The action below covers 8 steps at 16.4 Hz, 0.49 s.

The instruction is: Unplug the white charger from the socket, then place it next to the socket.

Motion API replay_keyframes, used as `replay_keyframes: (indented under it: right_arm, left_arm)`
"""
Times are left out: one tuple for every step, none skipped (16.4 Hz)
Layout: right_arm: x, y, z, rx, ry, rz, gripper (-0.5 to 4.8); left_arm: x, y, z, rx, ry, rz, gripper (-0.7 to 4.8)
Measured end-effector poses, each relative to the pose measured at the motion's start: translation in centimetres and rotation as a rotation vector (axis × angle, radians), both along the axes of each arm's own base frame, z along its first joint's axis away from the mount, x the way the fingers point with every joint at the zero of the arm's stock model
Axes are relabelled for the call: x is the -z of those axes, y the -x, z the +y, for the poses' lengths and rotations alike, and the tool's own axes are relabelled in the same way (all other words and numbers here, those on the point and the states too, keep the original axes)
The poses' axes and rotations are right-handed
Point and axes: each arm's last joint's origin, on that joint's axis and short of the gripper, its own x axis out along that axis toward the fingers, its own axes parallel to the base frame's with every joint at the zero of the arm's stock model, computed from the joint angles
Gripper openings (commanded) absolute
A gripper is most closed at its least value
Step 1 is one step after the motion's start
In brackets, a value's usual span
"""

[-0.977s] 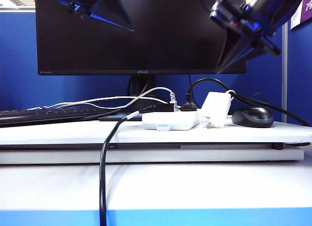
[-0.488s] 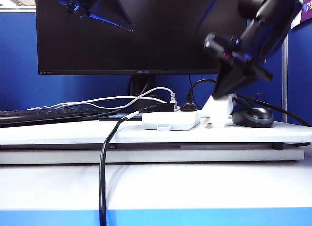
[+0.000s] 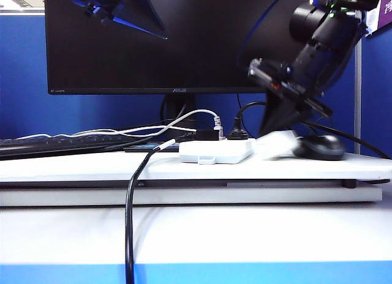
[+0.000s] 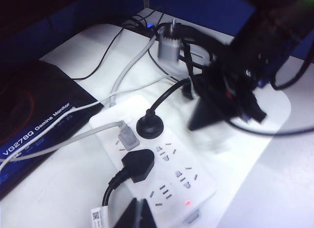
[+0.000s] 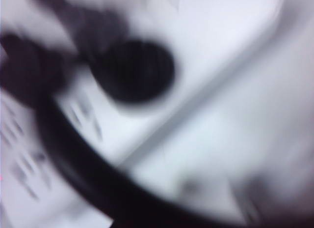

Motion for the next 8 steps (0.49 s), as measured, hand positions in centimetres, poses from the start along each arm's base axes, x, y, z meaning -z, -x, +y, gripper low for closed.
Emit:
replay_keyframes:
  right_arm:
    - [0.6,0.4,-0.1,-0.007,0.026,0.041,-0.06]
    - [0.8,0.6,-0.2,-0.008,0.04,0.059,-0.06]
    - [0.7,0.6,-0.3,-0.005,0.045,0.051,-0.06]
    - [-0.1,0.7,-0.4,-0.003,0.038,0.014,-0.06]
    - [-0.9,0.8,-0.3,-0.005,0.028,-0.026,-0.06]
    - [-1.4,0.7,-0.3,-0.005,0.018,-0.058,-0.06]
    - [-1.8,0.7,-0.3,-0.009,0.006,-0.082,-0.06]
    - [-2.3,0.8,-0.3,-0.019,-0.02,-0.109,-0.06]
  left_arm:
    - [0.0,0.0,0.0,0.0,0.0,-0.001,-0.05]
    - [0.0,0.0,0.0,-0.001,0.0,0.0,-0.05]
    - [0.0,0.0,0.0,0.0,0.0,0.0,-0.05]
    - [0.0,0.0,0.0,0.0,0.0,0.0,-0.05]
    - [0.0,0.0,0.0,0.0,0.0,-0.001,-0.05]
    - [0.0,0.0,0.0,-0.001,0.0,-0.001,-0.05]
    - [0.0,0.0,0.0,-0.001,0.0,-0.001,-0.05]
    - [0.0,0.0,0.0,0.0,0.0,-0.001,-0.05]
